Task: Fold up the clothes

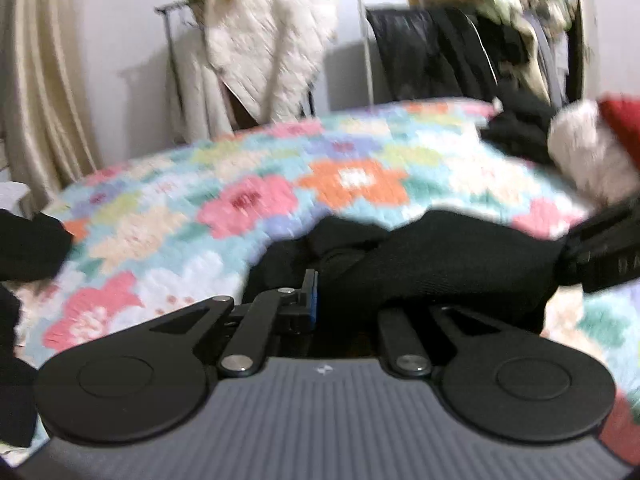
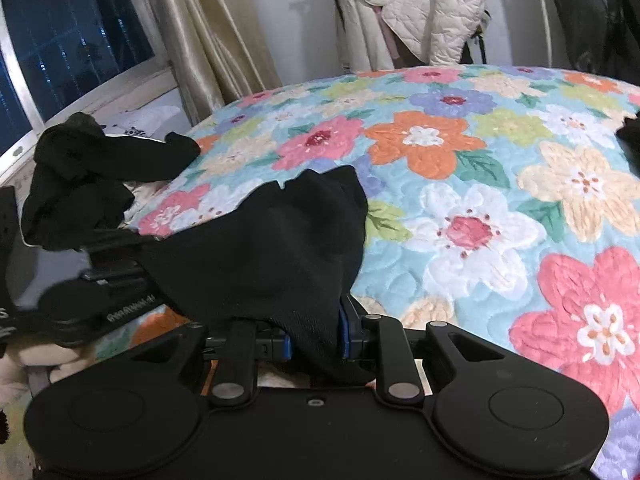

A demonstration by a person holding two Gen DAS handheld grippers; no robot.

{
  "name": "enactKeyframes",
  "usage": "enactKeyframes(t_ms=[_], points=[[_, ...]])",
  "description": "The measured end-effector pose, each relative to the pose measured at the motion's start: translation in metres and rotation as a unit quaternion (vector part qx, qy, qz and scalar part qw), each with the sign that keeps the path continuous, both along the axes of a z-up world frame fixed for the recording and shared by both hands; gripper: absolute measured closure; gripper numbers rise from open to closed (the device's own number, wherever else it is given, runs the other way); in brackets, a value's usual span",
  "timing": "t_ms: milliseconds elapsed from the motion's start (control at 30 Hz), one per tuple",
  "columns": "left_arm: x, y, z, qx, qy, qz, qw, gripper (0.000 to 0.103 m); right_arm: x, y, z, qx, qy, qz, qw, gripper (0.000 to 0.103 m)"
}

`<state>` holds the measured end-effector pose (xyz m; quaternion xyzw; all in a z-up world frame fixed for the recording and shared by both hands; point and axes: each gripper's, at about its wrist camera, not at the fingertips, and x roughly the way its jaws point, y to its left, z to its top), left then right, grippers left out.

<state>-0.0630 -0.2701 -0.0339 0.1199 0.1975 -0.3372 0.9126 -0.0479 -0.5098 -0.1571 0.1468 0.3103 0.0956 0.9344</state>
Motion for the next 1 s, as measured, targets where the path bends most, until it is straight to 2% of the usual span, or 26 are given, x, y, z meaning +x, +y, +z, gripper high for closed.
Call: enactKeyframes(t_ms=[67, 167, 267, 367, 467, 533, 567, 600, 667, 733, 767, 800, 933, 1000], points=[[-0.01, 0.015, 0.021, -0.023, -0.008, 0.003, 0.9997, 0.097, -0.003, 0.0, 0.002, 0.004, -0.002, 0.009, 1.0, 0.078], [-0.017, 0.03, 0.051, -0.055, -0.017, 0.014, 0.9982, 0.097, -0.012, 0.011, 0.019, 0.031, -0.02, 0.057, 0.998, 0.078], [-0.027, 0.033, 0.083, -0.094, -0.045, 0.011, 0.9945, 0.097, -0.017, 0.015, 0.029, 0.099, -0.035, 0.111, 0.988, 0.078], [-0.039, 0.021, 0.106, -0.115, -0.075, -0.026, 0.9901, 0.097, -0.017, 0.008, 0.036, 0.182, -0.045, 0.158, 0.969, 0.078], [-0.034, -0.014, 0.106, -0.107, -0.063, -0.077, 0.9892, 0.097, -0.017, -0.007, 0.033, 0.12, -0.02, 0.107, 0.987, 0.078], [-0.022, -0.05, 0.089, -0.07, -0.034, -0.107, 0.9912, 0.092, -0.017, -0.018, 0.032, 0.078, -0.003, 0.072, 0.994, 0.078], [-0.014, -0.069, 0.077, -0.042, -0.013, -0.121, 0.9917, 0.08, -0.017, -0.023, 0.031, 0.056, 0.006, 0.054, 0.997, 0.078], [-0.006, -0.082, 0.066, -0.013, 0.011, -0.119, 0.9928, 0.061, -0.017, -0.028, 0.03, 0.035, 0.014, 0.036, 0.999, 0.078], [0.009, -0.101, 0.041, 0.038, 0.063, -0.104, 0.9918, 0.057, -0.017, -0.038, 0.029, -0.008, 0.031, 0.001, 0.999, 0.078], [0.015, -0.09, 0.028, 0.028, 0.087, -0.083, 0.9924, 0.057, -0.017, -0.049, 0.027, -0.051, 0.048, -0.035, 0.997, 0.078], [0.018, -0.084, 0.023, 0.02, 0.097, -0.072, 0.9924, 0.053, -0.015, -0.055, 0.017, -0.086, 0.069, -0.062, 0.992, 0.077], [0.02, -0.077, 0.017, 0.012, 0.107, -0.061, 0.9922, 0.047, -0.02, -0.06, 0.001, -0.1, 0.094, -0.092, 0.986, 0.076], [0.027, -0.049, 0.006, 0.021, 0.122, -0.028, 0.9919, 0.045, -0.024, -0.091, -0.014, -0.049, 0.126, -0.135, 0.982, 0.073], [0.027, -0.037, 0.001, 0.024, 0.132, -0.025, 0.9906, 0.043, -0.025, -0.091, -0.008, -0.061, 0.122, -0.144, 0.98, 0.066]])
